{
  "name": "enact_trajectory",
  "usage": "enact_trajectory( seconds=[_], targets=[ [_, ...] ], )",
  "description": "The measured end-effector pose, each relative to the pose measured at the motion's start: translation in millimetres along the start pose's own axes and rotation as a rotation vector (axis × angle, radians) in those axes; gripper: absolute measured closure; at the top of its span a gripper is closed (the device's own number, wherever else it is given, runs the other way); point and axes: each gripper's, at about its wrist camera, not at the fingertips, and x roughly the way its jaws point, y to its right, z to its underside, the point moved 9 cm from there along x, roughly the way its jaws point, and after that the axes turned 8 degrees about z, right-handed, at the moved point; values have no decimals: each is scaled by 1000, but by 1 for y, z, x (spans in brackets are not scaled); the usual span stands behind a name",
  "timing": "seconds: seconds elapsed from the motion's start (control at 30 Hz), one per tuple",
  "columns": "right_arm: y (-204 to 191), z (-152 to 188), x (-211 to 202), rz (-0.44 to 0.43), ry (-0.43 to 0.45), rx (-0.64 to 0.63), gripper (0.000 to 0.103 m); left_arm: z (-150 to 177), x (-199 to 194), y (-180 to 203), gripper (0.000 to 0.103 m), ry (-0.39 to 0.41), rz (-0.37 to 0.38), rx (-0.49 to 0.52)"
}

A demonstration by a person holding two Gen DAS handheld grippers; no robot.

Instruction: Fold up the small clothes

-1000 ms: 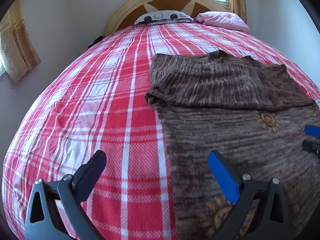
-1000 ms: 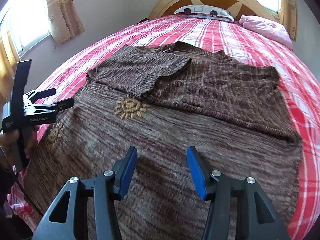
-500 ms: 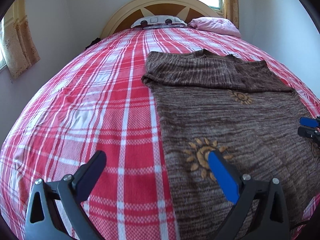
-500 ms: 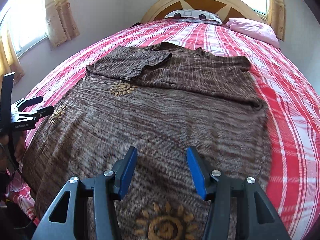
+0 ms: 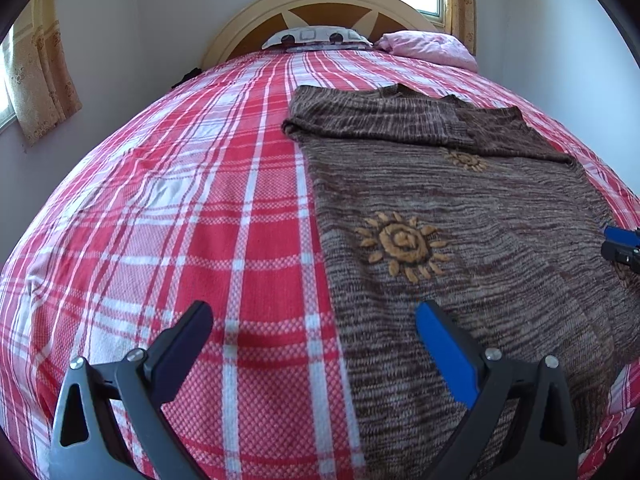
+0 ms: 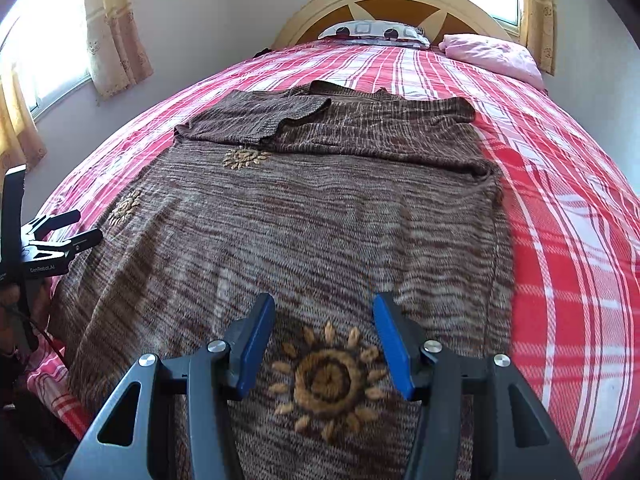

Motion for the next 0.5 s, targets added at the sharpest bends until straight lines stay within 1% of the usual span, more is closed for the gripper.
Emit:
enact_trajectory(
  seconds=[0.2,0.37,0.5],
  targets=[
    [2,11,-9,10,-1,0,50,11,-9,2,0,2,1,0],
    [4,24,-20,17,-5,2,49,22,-16,6,0,1,18,0],
    [8,34,-27,11,-5,20,49,29,-20,9,0,-8,39,-18]
  ],
)
